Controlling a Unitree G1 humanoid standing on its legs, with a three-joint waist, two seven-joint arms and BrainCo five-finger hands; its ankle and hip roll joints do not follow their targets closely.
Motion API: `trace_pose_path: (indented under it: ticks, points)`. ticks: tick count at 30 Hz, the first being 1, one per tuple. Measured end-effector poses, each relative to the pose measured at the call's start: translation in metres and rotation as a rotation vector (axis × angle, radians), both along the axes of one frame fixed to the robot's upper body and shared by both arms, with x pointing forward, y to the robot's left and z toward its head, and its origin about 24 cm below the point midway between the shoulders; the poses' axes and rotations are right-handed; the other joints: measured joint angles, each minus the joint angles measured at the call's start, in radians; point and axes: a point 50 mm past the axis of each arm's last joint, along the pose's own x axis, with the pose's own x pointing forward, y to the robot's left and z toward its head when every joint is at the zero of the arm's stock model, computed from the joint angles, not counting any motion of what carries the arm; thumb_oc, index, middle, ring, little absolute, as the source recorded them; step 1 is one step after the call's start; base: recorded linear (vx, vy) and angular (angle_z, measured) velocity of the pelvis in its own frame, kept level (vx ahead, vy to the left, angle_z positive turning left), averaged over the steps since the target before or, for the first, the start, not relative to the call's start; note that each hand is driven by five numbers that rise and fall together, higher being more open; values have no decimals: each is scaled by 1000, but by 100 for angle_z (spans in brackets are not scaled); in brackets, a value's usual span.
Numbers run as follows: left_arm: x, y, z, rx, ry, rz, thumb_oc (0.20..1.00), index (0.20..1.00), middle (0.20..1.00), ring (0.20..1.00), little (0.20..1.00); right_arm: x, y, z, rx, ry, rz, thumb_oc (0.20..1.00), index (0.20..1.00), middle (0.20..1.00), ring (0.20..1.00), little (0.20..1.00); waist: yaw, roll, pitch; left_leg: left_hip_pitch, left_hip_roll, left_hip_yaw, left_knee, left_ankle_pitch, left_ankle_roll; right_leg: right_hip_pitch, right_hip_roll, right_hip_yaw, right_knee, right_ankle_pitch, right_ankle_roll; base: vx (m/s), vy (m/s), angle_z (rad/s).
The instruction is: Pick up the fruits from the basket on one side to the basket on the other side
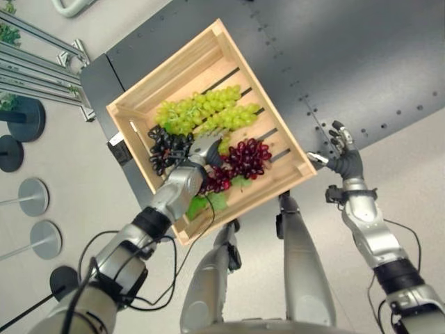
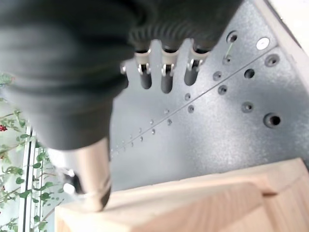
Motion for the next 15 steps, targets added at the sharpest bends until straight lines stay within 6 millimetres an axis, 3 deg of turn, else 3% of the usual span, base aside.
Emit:
trace_pose_path:
  ticks: [7, 10, 11, 12, 15]
  points:
    - [-7, 4, -25, -9, 81, 1, 1000, 1000, 1000, 1000, 1000, 2, 2, -12, -34, 56, 7, 1000, 1000, 1000, 1000, 1000, -3, 0, 0, 106, 12, -35, -7, -1, -1, 122, 4, -29, -7, -19, 0, 43, -76, 11]
    - [-12, 24, -35, -31, 104, 51, 1000, 1000, 1000, 1000, 1000, -1, 0, -25, -55, 118, 18, 1000, 1000, 1000, 1000, 1000, -1, 1, -2, 165, 24, -49, -2, -18, -8, 189, 10, -42, -1, -33, -6, 38, -42, 11]
    - [-12, 28, -35, -34, 100, 64, 1000, 1000, 1000, 1000, 1000, -2, -1, -28, -57, 128, 19, 1000, 1000, 1000, 1000, 1000, -2, 0, -3, 169, 22, -53, 5, -22, -10, 195, 11, -45, 1, -36, -7, 2, 18, 4]
    - [-11, 36, -34, -42, 92, 87, 1000, 1000, 1000, 1000, 1000, -3, -3, -29, -70, 140, 31, 1000, 1000, 1000, 1000, 1000, 5, -4, 0, 178, 1, -114, 19, -38, -11, 202, 12, -36, 4, -44, -14, -37, 19, -7]
    - [-8, 46, -24, -62, 51, 112, 1000, 1000, 1000, 1000, 1000, -10, -11, -35, -88, 177, 35, 1000, 1000, 1000, 1000, 1000, 10, -9, -5, 190, 4, -122, 20, -42, -8, 215, 6, -26, -2, -36, -3, -21, 133, -6]
